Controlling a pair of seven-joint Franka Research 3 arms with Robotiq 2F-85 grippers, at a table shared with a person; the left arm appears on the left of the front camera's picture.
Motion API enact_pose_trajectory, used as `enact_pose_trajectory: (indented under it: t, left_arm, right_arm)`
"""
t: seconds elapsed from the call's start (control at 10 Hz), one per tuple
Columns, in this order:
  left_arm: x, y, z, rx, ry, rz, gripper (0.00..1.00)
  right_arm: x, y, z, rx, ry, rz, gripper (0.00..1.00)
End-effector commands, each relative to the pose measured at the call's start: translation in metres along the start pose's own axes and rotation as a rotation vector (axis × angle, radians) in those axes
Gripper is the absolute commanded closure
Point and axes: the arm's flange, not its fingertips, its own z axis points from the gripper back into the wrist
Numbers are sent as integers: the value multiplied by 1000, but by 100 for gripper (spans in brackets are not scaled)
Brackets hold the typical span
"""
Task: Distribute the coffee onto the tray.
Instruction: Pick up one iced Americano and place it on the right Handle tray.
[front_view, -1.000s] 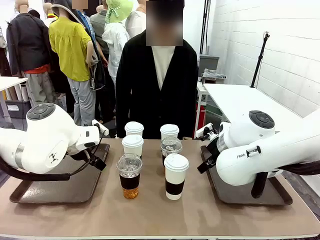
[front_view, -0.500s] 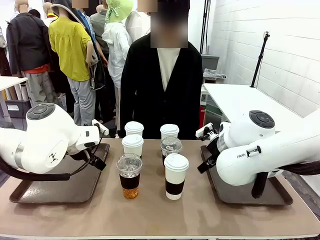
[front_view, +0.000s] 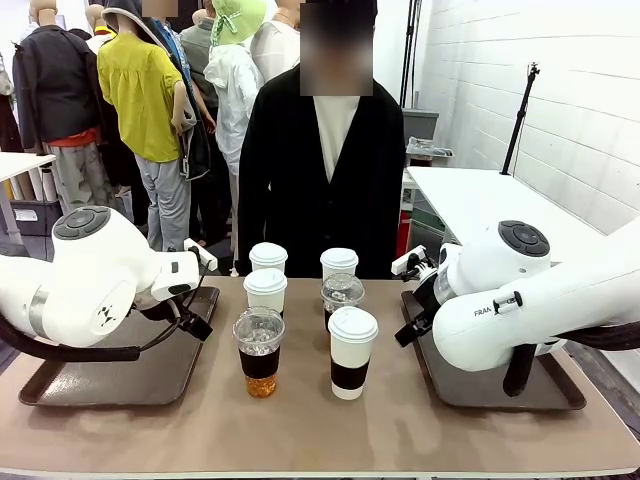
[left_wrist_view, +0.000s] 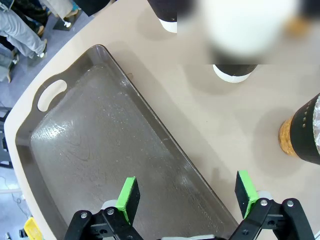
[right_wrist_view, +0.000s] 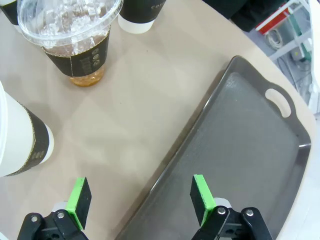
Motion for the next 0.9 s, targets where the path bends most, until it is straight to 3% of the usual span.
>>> enact_pose_trajectory:
  t: [0.0, 0.5, 0.8]
  left_arm:
    - [3, -12, 8, 5, -7, 6, 0]
    - [54, -6, 52, 75, -20, -51, 0]
    - [81, -23, 88, 108, -18, -78, 0]
  right_arm:
    - [0, 0, 0, 0, 0, 0, 0]
    - [43, -17, 41, 36, -28, 29, 0]
    - [63, -7, 80, 61, -30, 58, 0]
